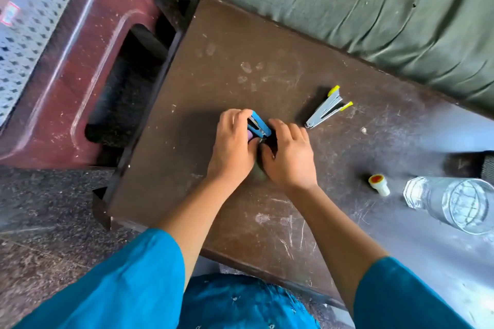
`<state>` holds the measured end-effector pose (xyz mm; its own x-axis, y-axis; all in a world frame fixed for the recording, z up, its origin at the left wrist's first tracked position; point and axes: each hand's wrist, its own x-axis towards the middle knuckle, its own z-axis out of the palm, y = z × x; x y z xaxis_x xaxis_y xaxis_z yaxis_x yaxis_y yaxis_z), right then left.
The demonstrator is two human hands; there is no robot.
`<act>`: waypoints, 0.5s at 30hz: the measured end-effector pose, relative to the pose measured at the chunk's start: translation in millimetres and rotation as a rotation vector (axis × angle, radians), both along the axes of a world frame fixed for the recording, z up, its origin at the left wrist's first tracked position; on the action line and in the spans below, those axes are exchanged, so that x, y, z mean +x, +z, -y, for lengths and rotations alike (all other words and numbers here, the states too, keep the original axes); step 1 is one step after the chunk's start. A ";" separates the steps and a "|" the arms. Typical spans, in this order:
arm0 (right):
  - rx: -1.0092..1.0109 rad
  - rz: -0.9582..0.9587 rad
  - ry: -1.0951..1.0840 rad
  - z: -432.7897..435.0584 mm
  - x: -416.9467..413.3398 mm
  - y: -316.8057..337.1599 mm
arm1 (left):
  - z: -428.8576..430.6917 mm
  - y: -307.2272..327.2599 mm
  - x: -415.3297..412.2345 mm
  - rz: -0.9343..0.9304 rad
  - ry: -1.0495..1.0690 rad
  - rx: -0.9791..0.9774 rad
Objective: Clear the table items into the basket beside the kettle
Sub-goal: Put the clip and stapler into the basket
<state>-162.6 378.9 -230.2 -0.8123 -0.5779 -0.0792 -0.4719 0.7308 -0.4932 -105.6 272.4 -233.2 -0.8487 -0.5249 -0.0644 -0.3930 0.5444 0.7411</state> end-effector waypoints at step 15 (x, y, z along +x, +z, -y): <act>0.218 -0.022 -0.788 -114.1 5.0 -15.7 | -21.7 -7.1 6.2 0.023 -0.101 -0.197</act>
